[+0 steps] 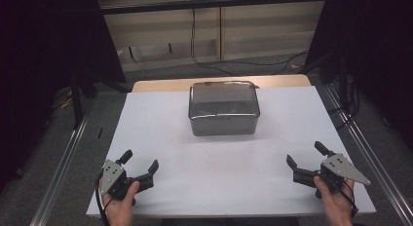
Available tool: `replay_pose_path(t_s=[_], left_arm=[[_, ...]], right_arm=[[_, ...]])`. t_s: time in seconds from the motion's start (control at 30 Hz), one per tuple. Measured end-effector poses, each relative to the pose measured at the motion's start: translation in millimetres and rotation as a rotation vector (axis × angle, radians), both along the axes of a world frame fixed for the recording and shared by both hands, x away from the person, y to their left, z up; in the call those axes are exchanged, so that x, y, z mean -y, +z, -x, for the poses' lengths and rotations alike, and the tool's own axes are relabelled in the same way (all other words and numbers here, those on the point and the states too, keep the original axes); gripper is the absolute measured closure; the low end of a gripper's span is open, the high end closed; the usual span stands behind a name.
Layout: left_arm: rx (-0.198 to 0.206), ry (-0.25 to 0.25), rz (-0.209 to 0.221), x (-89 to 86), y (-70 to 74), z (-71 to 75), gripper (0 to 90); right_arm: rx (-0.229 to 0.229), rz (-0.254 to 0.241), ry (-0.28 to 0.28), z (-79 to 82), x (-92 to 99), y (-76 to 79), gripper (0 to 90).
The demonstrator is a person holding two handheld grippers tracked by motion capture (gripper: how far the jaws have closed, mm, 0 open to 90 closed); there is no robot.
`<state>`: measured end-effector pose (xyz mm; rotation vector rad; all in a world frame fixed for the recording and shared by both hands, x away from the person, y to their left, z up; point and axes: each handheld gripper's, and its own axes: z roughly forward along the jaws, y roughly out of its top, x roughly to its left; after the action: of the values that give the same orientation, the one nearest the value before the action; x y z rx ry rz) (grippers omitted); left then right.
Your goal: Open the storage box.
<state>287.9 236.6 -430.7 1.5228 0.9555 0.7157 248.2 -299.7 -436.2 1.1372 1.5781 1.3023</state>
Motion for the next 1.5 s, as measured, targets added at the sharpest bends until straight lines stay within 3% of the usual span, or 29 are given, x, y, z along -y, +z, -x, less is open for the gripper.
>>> replay_pose_path(t_s=[0.17, 0.23, 0.4, 0.53, 0.63, 0.83, 0.97, 1.03, 1.13, 1.27, 1.33, 1.4, 1.5], left_arm=[[-0.009, -0.007, -0.005, -1.0, -1.2, 0.4, 3.0], [-0.008, -0.005, -0.007, -0.1, -0.8, 0.8, 3.0], [-0.022, 0.004, 0.003, 1.9, -1.3, 1.7, 3.7], [-0.024, 0.006, -0.003, 3.1, -1.5, 1.6, 4.5], [-0.024, 0.007, 0.007, 3.8, -1.8, 2.2, 4.5], [-0.017, -0.008, 0.013, 3.9, -0.8, 2.8, 4.6], [-0.016, -0.007, -0.003, 5.1, 0.0, 2.9, 4.6], [-0.011, 0.008, 0.019, 6.2, 2.0, 3.4, 4.6], [-0.004, 0.004, 0.009, 5.4, 2.5, 4.9, 4.6], [-0.001, -0.005, 0.007, 5.9, 2.1, 5.6, 4.5], [-0.004, -0.008, 0.005, 6.9, 1.9, 5.7, 4.6], [-0.005, -0.013, 0.001, 6.5, 1.9, 6.1, 4.6], [-0.009, -0.011, -0.005, 6.0, 1.8, 6.0, 4.6]], right_arm=[[-0.027, 0.009, 0.013, -0.8, -7.8, -0.6, 0.0], [-0.025, 0.024, 0.03, -0.2, -13.3, -0.2, 0.0], [-0.023, 0.002, 0.054, -2.7, -23.7, 0.6, 0.0], [-0.011, 0.023, 0.071, -7.9, -30.3, 0.8, 0.0], [-0.011, 0.003, 0.114, -10.7, -34.6, 0.6, 0.0], [-0.025, -0.004, 0.135, -18.2, -49.2, 2.4, 0.0], [-0.038, -0.014, 0.167, -26.7, -58.8, 1.9, 0.0], [-0.058, -0.027, 0.175, -33.1, -59.8, 0.2, 0.4], [-0.044, -0.004, 0.167, -40.1, -62.8, 0.6, 0.4], [-0.03, -0.012, 0.185, -44.8, -69.1, 5.1, 0.4], [-0.011, 0.024, 0.199, -47.5, -77.2, 8.2, 0.3], [-0.009, 0.049, 0.199, -50.0, -83.1, 7.7, 1.1], [-0.032, 0.034, 0.21, -52.8, -90.4, 6.1, 1.4]])
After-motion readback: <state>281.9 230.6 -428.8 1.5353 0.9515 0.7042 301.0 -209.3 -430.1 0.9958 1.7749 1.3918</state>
